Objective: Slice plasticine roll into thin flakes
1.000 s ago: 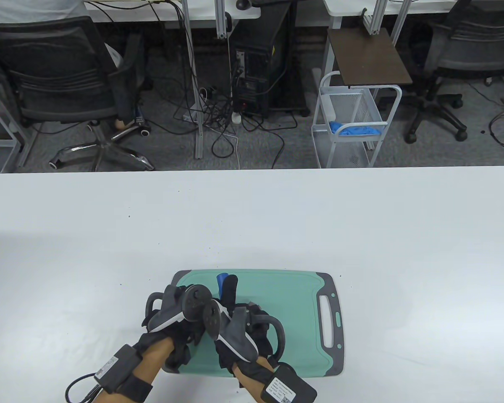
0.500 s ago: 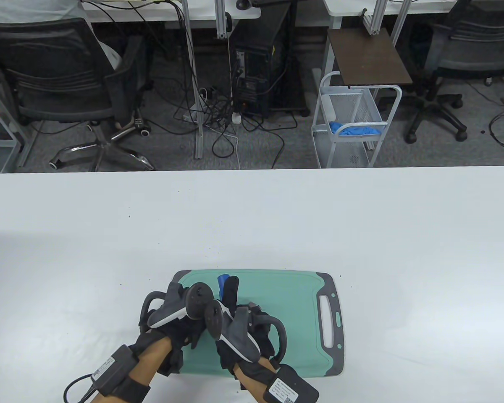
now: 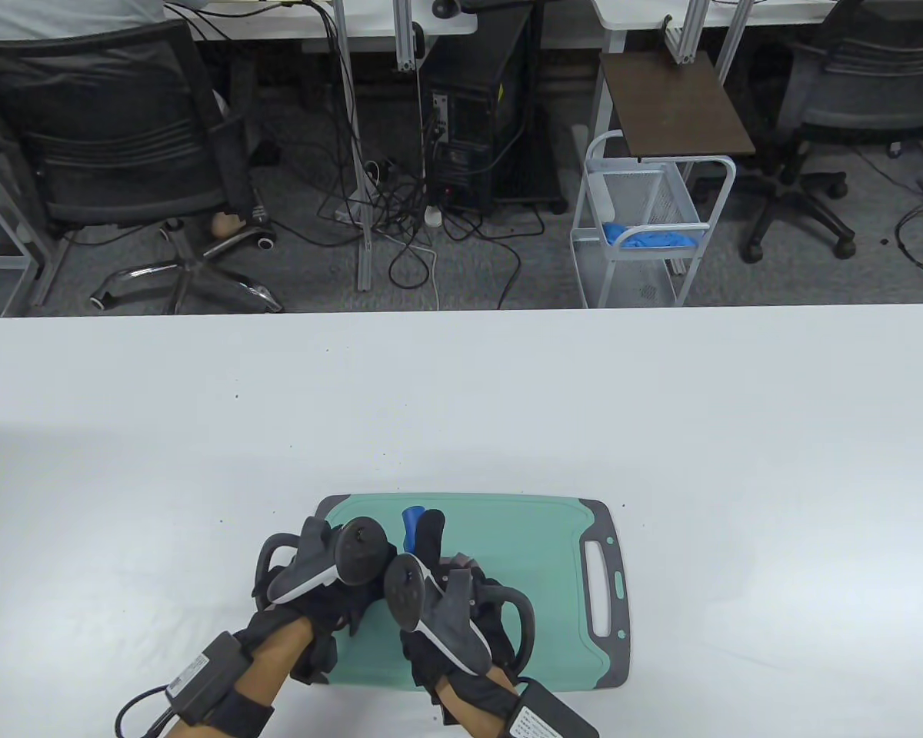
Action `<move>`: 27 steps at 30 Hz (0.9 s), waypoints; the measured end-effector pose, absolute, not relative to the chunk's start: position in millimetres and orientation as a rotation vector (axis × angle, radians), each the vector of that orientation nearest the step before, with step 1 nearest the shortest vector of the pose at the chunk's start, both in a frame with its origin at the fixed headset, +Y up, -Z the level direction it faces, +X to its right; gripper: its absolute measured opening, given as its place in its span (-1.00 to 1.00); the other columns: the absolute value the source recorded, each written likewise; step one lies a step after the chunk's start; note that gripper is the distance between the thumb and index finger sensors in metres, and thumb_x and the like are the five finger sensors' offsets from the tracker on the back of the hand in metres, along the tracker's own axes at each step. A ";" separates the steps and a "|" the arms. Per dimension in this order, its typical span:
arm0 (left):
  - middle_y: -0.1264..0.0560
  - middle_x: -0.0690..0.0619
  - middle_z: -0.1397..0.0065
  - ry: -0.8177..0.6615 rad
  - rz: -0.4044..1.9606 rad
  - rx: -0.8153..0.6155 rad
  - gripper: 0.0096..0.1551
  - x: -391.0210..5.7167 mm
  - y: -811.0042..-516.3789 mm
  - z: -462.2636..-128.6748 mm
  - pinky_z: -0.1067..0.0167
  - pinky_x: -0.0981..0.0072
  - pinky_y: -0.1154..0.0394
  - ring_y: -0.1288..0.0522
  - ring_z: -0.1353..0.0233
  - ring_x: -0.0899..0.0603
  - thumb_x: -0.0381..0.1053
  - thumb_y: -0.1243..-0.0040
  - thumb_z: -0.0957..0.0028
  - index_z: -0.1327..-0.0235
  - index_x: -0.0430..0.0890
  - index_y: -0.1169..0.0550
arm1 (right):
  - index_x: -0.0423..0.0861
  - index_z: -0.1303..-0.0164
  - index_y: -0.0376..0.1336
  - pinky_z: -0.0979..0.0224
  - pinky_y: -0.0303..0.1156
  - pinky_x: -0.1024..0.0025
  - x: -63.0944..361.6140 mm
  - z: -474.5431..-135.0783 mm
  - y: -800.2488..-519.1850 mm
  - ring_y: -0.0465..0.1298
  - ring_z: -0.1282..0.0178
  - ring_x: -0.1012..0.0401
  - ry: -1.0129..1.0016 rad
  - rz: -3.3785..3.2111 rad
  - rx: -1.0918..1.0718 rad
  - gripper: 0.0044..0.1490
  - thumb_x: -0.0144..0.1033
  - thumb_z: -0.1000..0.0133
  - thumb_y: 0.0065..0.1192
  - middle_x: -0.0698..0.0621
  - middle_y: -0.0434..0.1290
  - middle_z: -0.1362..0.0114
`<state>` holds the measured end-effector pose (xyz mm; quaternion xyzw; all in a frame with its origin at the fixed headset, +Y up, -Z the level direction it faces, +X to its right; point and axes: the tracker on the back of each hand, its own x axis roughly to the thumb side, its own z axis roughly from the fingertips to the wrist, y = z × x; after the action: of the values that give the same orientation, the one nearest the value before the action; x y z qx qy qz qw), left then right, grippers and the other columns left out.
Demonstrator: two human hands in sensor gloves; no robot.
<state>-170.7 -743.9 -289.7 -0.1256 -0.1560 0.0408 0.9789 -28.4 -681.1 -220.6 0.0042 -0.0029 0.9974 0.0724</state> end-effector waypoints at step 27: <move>-0.71 0.21 -0.20 -0.308 0.113 -0.250 -0.46 -174.7 -742.9 -292.2 -0.44 -0.24 -0.39 -0.57 -0.46 -0.21 0.18 -0.52 0.36 0.04 0.21 -0.72 | -0.13 -0.53 -0.22 0.09 0.57 -0.11 -33.5 -219.5 -690.6 0.67 0.29 -0.01 0.070 2.980 0.055 0.11 -0.07 0.01 0.32 0.01 0.59 0.35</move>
<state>-174.7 -742.9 -292.2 -0.1240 -0.1530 0.0561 0.9788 -33.5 -690.6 -219.5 0.0185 0.0233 0.9964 0.0800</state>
